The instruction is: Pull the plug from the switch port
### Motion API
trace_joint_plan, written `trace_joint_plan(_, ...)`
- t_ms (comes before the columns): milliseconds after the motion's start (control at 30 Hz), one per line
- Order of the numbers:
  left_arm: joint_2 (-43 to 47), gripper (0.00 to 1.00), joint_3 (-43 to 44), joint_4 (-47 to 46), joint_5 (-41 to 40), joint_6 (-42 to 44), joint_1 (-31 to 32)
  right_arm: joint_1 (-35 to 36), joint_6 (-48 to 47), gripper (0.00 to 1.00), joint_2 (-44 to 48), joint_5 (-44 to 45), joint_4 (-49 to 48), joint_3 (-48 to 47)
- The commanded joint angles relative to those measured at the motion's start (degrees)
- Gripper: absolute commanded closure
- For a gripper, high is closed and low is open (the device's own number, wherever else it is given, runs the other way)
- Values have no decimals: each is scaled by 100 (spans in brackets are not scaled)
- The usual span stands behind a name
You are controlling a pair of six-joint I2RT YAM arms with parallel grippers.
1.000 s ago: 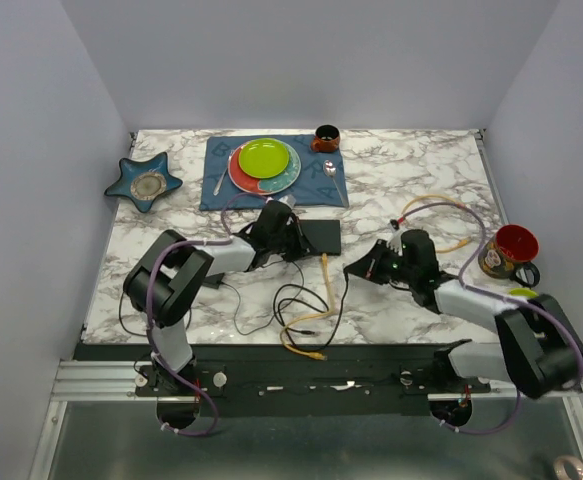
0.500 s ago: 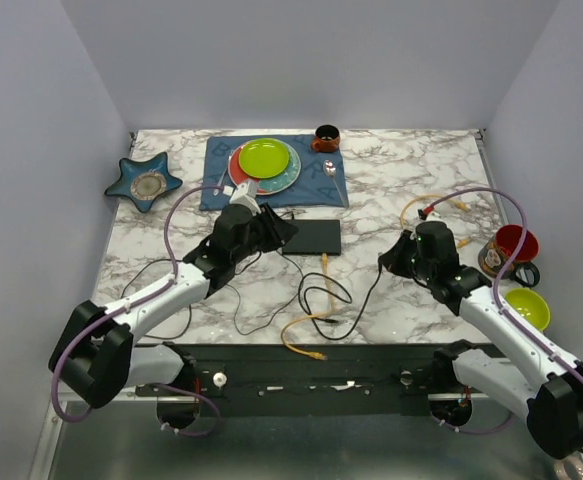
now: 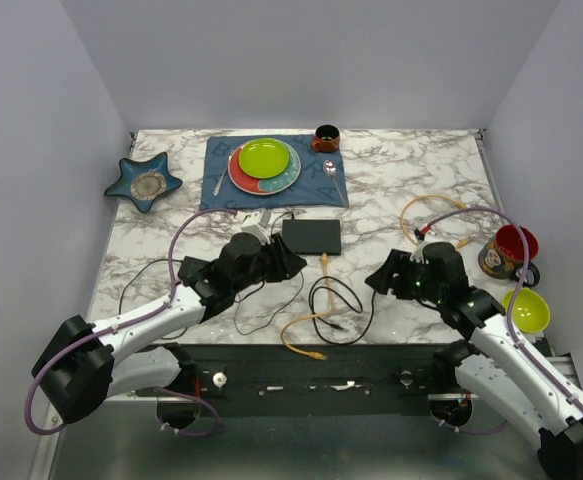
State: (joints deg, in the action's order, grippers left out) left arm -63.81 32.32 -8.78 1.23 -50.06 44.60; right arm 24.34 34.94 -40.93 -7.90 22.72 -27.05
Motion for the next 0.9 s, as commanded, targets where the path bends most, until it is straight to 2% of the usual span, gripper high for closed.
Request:
trace_joint_plan(0,219,53,-208,25,-431,-109,198,561,-251,27,374,-457,260,208)
trace_joint_plan(167,378,54,-419,-1,-554,-302,356,1406,-338,24,51,68,321,-63)
trace_joint_plan(300,510,54,-507,7,-616,-364,444,2117,-268,24,-722,587,330,-283)
trace_joint_plan(467,615,54,-603,51,-642,-416,479,2514,-41,28,-1653,1402,478,-652)
trace_joint_plan(567,581,54,-551,104,-616,-425,488,2514,205,64,-1874,2148,961,-880)
trace_joint_plan(600,519,54,-525,174,-607,-425,488,2514,259,91,-1892,2370,1397,-1133)
trace_joint_plan(633,501,55,-490,201,-598,-425,488,2523,268,99,-1901,2590,1637,-1310)
trace_joint_plan(833,484,55,-463,183,-642,-434,506,2585,206,99,-2007,3953,3404,-2444)
trace_joint_plan(867,492,55,-463,175,-651,-425,506,2593,476,99,-2024,4233,3623,-2541)
